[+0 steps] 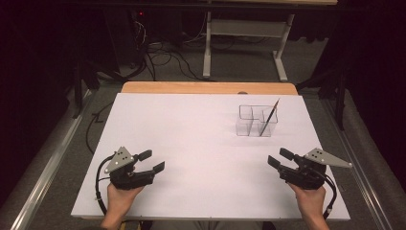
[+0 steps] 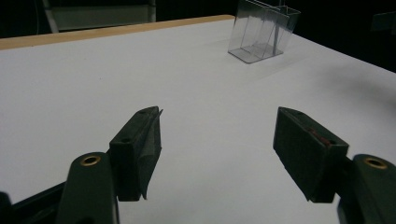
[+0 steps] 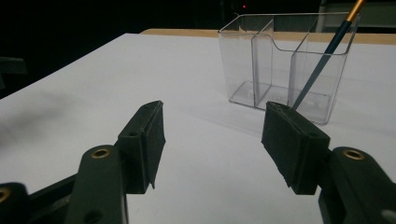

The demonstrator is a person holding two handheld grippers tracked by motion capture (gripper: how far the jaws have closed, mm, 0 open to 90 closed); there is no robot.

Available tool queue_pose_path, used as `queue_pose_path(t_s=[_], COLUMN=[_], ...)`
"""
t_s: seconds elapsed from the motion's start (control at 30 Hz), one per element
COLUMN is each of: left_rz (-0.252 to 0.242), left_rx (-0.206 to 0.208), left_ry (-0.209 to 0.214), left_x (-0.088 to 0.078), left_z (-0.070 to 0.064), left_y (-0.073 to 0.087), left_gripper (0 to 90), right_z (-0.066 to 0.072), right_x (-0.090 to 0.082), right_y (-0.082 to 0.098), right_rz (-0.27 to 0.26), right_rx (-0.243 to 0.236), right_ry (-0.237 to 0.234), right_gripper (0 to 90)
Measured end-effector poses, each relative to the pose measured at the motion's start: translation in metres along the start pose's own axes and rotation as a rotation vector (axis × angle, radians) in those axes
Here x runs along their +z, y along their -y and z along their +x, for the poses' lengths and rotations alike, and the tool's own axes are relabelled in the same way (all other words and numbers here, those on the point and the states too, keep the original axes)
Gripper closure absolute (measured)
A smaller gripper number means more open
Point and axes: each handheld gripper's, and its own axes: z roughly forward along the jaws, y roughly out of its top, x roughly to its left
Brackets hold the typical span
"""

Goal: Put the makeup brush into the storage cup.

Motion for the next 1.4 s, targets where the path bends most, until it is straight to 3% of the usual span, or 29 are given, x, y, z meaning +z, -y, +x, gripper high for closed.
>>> queue_pose_path(t_s=[1.4], left_rz=[0.005], left_rx=[0.004], left_ry=[-0.001], left_x=[-0.001], left_z=[0.0], left_y=[0.0], left_gripper=[32.5], right_z=[-0.003], right_x=[0.009], right_y=[0.022], right_rz=[0.031], right_rx=[-0.063], right_ry=[0.068], right_gripper=[38.5])
